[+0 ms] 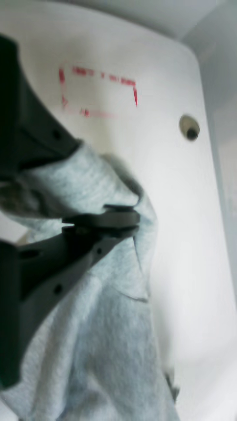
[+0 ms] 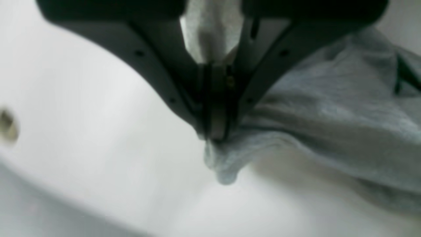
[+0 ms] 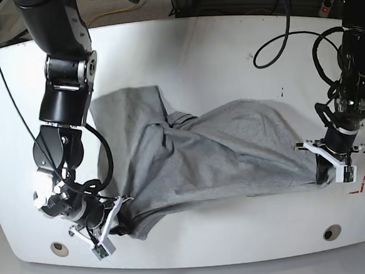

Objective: Fold the T-shirt properly
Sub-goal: 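Lift the shirt with both grippers and swing it to flatten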

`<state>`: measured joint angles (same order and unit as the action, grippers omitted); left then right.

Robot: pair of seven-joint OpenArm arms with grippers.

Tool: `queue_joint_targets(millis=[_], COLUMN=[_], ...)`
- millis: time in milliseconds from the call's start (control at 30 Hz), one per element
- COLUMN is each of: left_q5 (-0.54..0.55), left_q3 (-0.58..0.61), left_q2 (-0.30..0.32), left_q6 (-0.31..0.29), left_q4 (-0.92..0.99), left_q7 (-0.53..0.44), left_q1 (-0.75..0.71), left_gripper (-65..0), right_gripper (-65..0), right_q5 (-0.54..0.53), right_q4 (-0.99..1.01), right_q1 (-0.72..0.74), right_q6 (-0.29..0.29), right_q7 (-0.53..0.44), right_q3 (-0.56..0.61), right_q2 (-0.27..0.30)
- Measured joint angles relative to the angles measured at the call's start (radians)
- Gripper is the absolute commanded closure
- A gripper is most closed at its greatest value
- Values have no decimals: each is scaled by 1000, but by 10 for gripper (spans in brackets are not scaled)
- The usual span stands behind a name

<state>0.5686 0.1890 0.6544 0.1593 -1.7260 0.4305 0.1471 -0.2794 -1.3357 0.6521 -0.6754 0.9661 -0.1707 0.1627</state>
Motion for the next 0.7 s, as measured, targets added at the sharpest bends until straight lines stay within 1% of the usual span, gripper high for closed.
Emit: queue_joint_targets(millis=[67,167,300,333,433,500,567,700], left_q5=[0,8,6,10,17,16,24,92], left_q3=[-1,2,0,0,1,-5,-19,-52], left_q2=[6,40,88,108,166,212,243,284], left_q6=[1,-11,-3,-6,-11,-12,-14,-11], left_q4=[1,-4,-6,-6,-26,-43,-48,-53], left_q7=[1,-3,-4,0,3,-8,-7,-10], left_q1=[36,111,218,249,335,394,440,514], left_gripper=[0,0,0,0,0,0,0,0], right_gripper=[0,0,0,0,0,0,0,0], right_q5=[1,3,8,5,-7,-8,-14,-17], right_q4=[0,0,2,2,1,5,25,61], right_q1=[48,127,247,288,397,480,545,620], right_q6=[-10,-6,-10,-14,-33,-32,-32,-32], right_q7=[1,0,8,9,10,14,16,15], right_q3=[18,56,136,158,170,169,169,169], right_q2=[-5,-3,33,42,53,61,64,68])
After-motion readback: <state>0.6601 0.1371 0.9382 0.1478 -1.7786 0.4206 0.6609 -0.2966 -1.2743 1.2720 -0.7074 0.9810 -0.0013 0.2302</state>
